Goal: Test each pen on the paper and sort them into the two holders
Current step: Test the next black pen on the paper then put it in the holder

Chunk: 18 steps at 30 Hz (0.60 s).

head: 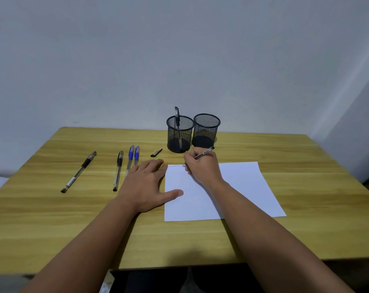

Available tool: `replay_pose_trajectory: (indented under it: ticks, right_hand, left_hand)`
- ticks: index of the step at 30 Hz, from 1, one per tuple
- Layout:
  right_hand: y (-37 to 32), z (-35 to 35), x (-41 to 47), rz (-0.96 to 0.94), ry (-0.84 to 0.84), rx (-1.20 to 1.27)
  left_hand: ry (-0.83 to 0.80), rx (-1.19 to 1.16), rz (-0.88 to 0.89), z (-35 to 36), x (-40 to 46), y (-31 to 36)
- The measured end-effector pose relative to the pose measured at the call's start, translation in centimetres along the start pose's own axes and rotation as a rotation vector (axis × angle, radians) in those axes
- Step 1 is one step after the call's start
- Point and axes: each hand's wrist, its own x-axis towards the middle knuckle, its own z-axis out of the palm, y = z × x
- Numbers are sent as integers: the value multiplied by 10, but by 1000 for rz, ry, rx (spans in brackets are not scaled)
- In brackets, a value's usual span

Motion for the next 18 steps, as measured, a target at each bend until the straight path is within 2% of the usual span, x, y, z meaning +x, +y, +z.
replay_pose_trajectory:
  ticks: [18]
  right_hand:
    - [1,-1,2,-6,54,-69]
  left_hand:
    - [-2,-2,-10,1,1,1]
